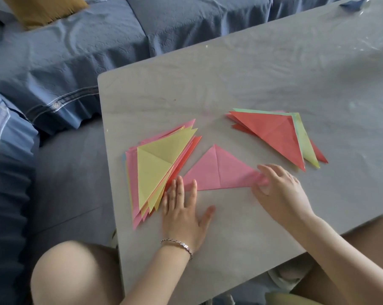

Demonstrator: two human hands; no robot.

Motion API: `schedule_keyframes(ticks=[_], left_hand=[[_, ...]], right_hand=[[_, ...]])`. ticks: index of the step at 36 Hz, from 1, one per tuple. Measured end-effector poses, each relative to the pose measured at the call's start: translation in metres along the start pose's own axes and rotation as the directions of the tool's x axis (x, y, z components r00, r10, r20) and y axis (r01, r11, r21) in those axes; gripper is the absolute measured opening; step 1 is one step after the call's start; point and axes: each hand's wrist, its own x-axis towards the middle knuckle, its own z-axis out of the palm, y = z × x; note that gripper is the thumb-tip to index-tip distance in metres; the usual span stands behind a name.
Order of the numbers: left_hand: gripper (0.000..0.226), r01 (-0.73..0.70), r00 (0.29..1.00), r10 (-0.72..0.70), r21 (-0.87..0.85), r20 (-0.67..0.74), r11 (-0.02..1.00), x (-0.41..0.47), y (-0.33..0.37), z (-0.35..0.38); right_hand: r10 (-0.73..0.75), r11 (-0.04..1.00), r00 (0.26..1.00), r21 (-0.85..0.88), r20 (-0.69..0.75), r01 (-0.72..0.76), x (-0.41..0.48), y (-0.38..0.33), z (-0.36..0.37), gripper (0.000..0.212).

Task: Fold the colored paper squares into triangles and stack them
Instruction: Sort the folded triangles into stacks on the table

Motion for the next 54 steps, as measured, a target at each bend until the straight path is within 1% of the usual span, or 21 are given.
schedule_keyframes(ticks=[4,7,10,12,14,16,18,21,23,28,32,34,37,39,41,43,45,47,49,51,54], left_hand=[[0.071,-0.049,0.998,0.046,0.075,0.042,0.996,0.0,0.0,-0.003],[0.066,-0.111,0.994,0.111,0.094,-0.001,0.989,-0.002,-0.005,-0.006],[0.056,-0.208,0.971,0.202,-0.033,-0.126,0.978,0.002,-0.01,-0.014],[0.046,-0.304,0.929,0.25,-0.177,-0.274,0.936,0.011,-0.012,-0.026],[0.036,-0.332,0.873,0.217,-0.206,-0.436,0.921,0.021,-0.018,-0.038],[0.031,-0.277,0.851,0.157,-0.175,-0.501,0.945,0.033,-0.028,-0.046],[0.032,-0.144,0.875,0.053,-0.154,-0.481,0.977,0.045,-0.039,-0.047],[0.053,0.043,0.952,-0.088,-0.156,-0.293,0.987,0.058,-0.048,-0.049],[0.061,0.108,0.976,-0.129,-0.126,-0.176,0.986,0.062,-0.05,-0.047],[0.059,0.117,0.985,-0.129,-0.108,-0.115,0.987,0.061,-0.05,-0.037],[0.054,0.092,0.982,-0.113,-0.138,-0.15,0.986,0.057,-0.048,-0.035],[0.052,0.076,0.981,-0.105,-0.177,-0.162,0.981,0.055,-0.046,-0.036],[0.051,0.054,0.982,-0.098,-0.254,-0.164,0.966,0.052,-0.043,-0.039],[0.046,0.015,0.981,-0.064,-0.261,-0.181,0.965,0.049,-0.042,-0.042],[0.038,-0.019,0.978,-0.036,-0.263,-0.204,0.964,0.047,-0.043,-0.043],[0.034,-0.024,0.975,-0.038,-0.271,-0.221,0.962,0.045,-0.045,-0.043],[0.033,-0.065,0.963,-0.008,-0.259,-0.27,0.964,0.045,-0.045,-0.042],[0.037,-0.104,0.957,0.03,-0.244,-0.29,0.964,0.043,-0.042,-0.043],[0.041,-0.149,0.953,0.084,-0.208,-0.29,0.967,0.041,-0.035,-0.046],[0.043,-0.199,0.944,0.148,-0.154,-0.295,0.968,0.04,-0.029,-0.049],[0.044,-0.281,0.926,0.247,-0.083,-0.287,0.956,0.04,-0.016,-0.05]], right_hand=[[0.137,0.989,0.967,-0.075,0.216,-0.123,0.025,-0.022,-0.004,0.066],[0.179,0.98,0.935,-0.141,0.305,-0.142,0.036,-0.029,-0.002,0.066],[0.251,0.968,0.907,-0.095,0.339,-0.232,0.038,-0.03,0.0,0.06],[0.286,0.956,0.894,-0.034,0.345,-0.293,0.036,-0.03,0.0,0.059],[0.29,0.948,0.896,0.03,0.336,-0.318,0.03,-0.03,0.001,0.053],[0.255,0.949,0.917,0.102,0.307,-0.298,0.02,-0.026,0.003,0.045],[0.214,0.951,0.938,0.163,0.273,-0.264,0.009,-0.021,0.005,0.037],[0.188,0.958,0.963,0.18,0.195,-0.224,-0.004,-0.016,0.006,0.031],[0.198,0.964,0.969,0.151,0.15,-0.22,-0.008,-0.015,0.005,0.032],[0.297,0.946,0.922,0.058,0.247,-0.32,-0.007,-0.018,-0.004,0.042],[0.364,0.925,0.881,-0.007,0.303,-0.38,0.0,-0.022,-0.004,0.047],[0.377,0.916,0.877,0.021,0.297,-0.4,0.002,-0.022,-0.003,0.056],[0.363,0.898,0.875,0.131,0.32,-0.421,0.002,-0.017,0.0,0.088],[0.326,0.873,0.886,0.253,0.33,-0.416,-0.004,-0.013,0.002,0.091],[0.271,0.845,0.929,0.4,0.253,-0.355,-0.01,-0.005,0.002,0.081],[0.212,0.832,0.977,0.521,0.024,-0.193,-0.013,0.003,-0.002,0.068],[0.189,0.832,0.955,0.554,-0.227,-0.033,-0.009,0.011,-0.009,0.054],[0.178,0.841,0.91,0.538,-0.374,0.056,0.004,0.021,-0.019,0.04],[0.176,0.856,0.887,0.511,-0.427,0.076,0.022,0.031,-0.026,0.029],[0.177,0.89,0.881,0.453,-0.44,0.047,0.042,0.041,-0.032,0.03],[0.219,0.91,0.905,0.411,-0.366,-0.054,0.067,0.052,-0.04,0.028]])
